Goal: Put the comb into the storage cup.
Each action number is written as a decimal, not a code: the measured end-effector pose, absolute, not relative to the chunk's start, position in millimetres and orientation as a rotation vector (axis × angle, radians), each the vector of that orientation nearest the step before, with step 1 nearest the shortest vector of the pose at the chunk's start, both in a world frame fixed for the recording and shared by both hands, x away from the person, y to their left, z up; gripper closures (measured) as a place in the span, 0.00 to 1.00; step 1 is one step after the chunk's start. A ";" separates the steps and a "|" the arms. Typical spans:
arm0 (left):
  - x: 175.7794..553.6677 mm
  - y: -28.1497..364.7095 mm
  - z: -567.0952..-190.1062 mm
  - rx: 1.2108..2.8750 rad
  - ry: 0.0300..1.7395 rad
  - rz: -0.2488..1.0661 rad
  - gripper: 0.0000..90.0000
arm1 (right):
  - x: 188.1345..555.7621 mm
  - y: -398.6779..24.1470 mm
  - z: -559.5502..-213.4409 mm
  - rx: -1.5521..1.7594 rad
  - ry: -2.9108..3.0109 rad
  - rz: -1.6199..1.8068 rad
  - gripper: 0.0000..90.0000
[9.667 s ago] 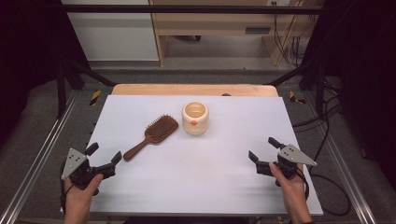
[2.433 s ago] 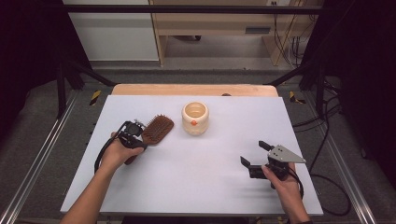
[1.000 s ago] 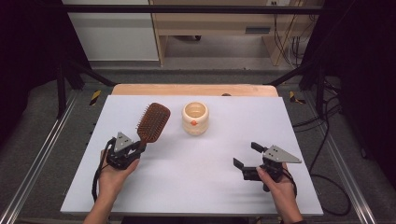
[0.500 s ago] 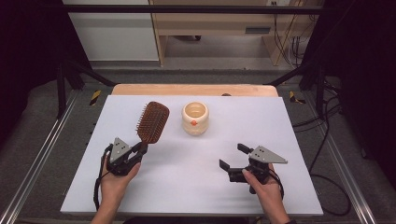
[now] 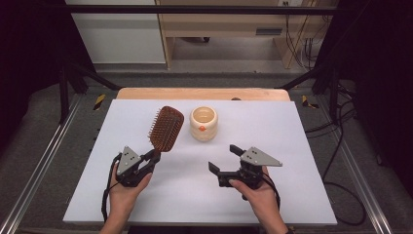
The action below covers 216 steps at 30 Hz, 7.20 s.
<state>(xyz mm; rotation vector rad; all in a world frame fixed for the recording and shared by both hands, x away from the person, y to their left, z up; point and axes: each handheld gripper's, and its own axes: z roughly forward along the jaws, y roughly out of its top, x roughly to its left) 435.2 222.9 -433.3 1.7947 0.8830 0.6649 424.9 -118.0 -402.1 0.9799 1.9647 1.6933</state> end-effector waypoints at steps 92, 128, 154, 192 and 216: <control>407.5 164.7 -434.1 1.847 0.646 0.674 0.80 | 467.5 -74.8 -377.7 1.274 1.865 2.141 0.50; 417.2 164.7 -435.8 1.770 0.708 0.539 0.47 | 467.2 -93.0 -375.1 1.295 1.778 2.136 0.56; 426.1 189.5 -429.5 1.720 0.807 0.660 0.07 | 473.1 -119.8 -375.1 1.350 1.683 2.121 0.56; 410.6 305.5 -424.9 1.525 1.003 0.823 0.05 | 477.3 -153.2 -372.3 1.403 1.582 2.095 0.56; 418.4 305.9 -442.3 1.524 1.039 0.855 0.04 | 481.6 -181.7 -369.6 1.452 1.525 1.998 0.56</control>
